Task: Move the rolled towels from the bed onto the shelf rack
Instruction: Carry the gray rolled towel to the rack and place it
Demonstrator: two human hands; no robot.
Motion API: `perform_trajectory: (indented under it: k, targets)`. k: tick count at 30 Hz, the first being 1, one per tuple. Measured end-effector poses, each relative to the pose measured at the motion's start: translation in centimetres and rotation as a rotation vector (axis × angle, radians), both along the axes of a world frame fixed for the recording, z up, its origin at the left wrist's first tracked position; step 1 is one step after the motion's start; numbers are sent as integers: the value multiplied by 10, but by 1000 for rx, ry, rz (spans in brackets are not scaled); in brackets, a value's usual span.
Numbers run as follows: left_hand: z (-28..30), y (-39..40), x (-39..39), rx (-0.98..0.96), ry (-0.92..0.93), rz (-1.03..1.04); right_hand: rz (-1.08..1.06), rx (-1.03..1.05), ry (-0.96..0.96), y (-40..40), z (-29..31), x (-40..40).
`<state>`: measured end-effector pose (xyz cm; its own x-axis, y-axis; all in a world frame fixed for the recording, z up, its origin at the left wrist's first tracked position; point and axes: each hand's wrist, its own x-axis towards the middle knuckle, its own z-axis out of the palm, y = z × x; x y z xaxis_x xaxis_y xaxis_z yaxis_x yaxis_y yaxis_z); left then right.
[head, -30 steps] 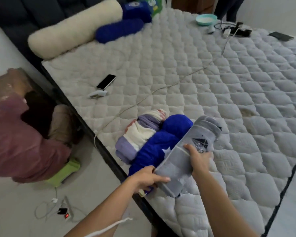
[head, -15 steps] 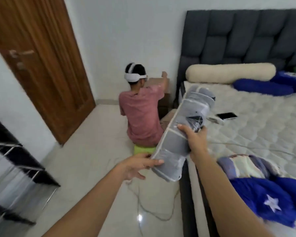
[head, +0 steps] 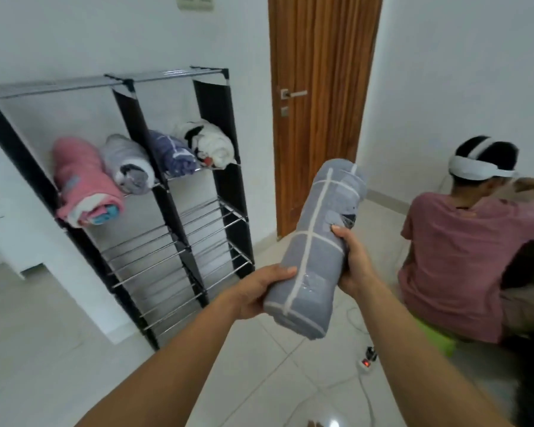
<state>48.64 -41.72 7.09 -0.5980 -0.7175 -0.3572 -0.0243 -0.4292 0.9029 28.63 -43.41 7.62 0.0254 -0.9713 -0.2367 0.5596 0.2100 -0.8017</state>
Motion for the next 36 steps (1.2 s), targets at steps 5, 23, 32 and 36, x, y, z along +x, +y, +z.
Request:
perform_trajectory:
  k: [5,23,32,36]
  targets:
    - [-24,-73,24,3,-118,321,139,56,234,-100,-19,42]
    - [-87,-295,74,254,-430,504,530,208,759,-377,-98,144]
    - [-133,-432,143,381,-431,414,533,203,883,-503,-142,215]
    - [-149,-473,156,344,-389,525,536,152,935,-551,-152,237]
